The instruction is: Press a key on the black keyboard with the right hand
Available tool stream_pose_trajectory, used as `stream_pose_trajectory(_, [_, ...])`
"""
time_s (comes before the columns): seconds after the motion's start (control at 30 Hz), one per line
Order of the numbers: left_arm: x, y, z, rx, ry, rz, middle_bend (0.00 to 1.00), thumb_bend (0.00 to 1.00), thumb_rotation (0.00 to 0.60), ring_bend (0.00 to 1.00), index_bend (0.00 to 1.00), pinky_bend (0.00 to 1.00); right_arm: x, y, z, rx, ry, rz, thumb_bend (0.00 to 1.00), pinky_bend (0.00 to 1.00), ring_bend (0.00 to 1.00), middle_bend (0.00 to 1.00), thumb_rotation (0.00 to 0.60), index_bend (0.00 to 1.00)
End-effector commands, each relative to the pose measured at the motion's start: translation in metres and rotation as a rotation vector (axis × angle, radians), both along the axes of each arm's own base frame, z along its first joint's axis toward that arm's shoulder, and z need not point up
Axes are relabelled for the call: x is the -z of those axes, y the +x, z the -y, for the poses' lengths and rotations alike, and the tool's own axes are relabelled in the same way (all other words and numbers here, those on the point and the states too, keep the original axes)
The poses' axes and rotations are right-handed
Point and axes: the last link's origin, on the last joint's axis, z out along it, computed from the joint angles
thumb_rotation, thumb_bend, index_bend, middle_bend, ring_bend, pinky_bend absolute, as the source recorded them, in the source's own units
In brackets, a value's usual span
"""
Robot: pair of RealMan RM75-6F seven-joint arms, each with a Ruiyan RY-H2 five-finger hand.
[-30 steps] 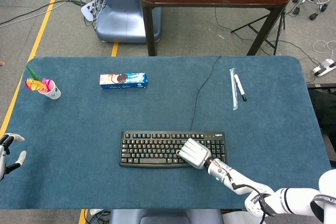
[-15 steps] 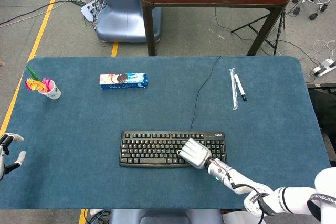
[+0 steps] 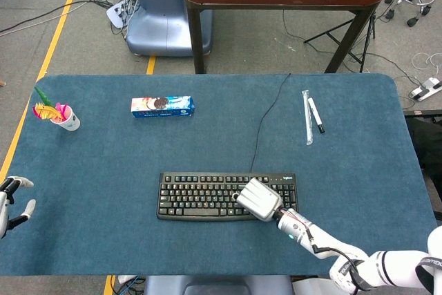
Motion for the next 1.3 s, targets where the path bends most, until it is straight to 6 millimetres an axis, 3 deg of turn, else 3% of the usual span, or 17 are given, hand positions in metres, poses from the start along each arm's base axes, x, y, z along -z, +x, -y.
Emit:
stream_pose_trajectory(0.03, [0.001, 0.001, 0.000, 0.002, -0.002, -0.002, 0.38, 0.28, 0.600, 0.57, 0.42, 0.85, -0.019, -0.003, -0.004, -0.002, -0.049, 0.012, 1.00, 1.00, 0.93, 0.94, 0.600, 0.45])
stream_pose_trajectory(0.2, [0.002, 0.001, 0.000, 0.007, -0.003, -0.005, 0.38, 0.28, 0.600, 0.57, 0.42, 0.85, -0.049, -0.011, -0.013, 0.012, -0.146, 0.074, 0.99, 1.00, 0.86, 0.85, 0.600, 0.45])
stream_pose_trajectory(0.4, [0.003, 0.003, 0.000, 0.018, 0.002, -0.011, 0.38, 0.28, 0.600, 0.57, 0.42, 0.85, -0.085, -0.034, -0.026, 0.060, -0.259, 0.091, 0.84, 1.00, 0.70, 0.70, 0.600, 0.45])
stream_pose_trajectory(0.47, [0.003, 0.005, 0.000, 0.024, 0.003, -0.013, 0.38, 0.28, 0.600, 0.57, 0.43, 0.85, -0.098, -0.042, -0.031, 0.084, -0.296, 0.087, 0.80, 0.93, 0.62, 0.64, 0.600, 0.45])
stream_pose_trajectory(0.53, [0.004, 0.006, 0.001, 0.032, 0.002, -0.017, 0.38, 0.28, 0.600, 0.57, 0.43, 0.85, -0.111, -0.050, -0.037, 0.112, -0.331, 0.084, 0.75, 0.77, 0.53, 0.57, 0.600, 0.45])
stream_pose_trajectory(0.63, [0.005, 0.010, 0.002, 0.047, -0.004, -0.021, 0.41, 0.28, 0.600, 0.57, 0.43, 0.85, -0.127, -0.062, -0.044, 0.144, -0.380, 0.087, 0.73, 0.63, 0.47, 0.52, 0.600, 0.45])
stream_pose_trajectory(0.8, [0.006, 0.017, 0.003, 0.086, -0.006, -0.023, 0.44, 0.28, 0.600, 0.57, 0.43, 0.85, -0.145, -0.086, -0.060, 0.226, -0.468, 0.109, 0.72, 0.56, 0.45, 0.50, 0.600, 0.45])
stream_pose_trajectory(1.3, [0.007, 0.032, 0.006, 0.149, -0.008, -0.035, 0.44, 0.28, 0.600, 0.54, 0.43, 0.78, -0.176, -0.147, -0.099, 0.443, -0.679, 0.204, 0.72, 0.55, 0.44, 0.50, 0.600, 0.45])
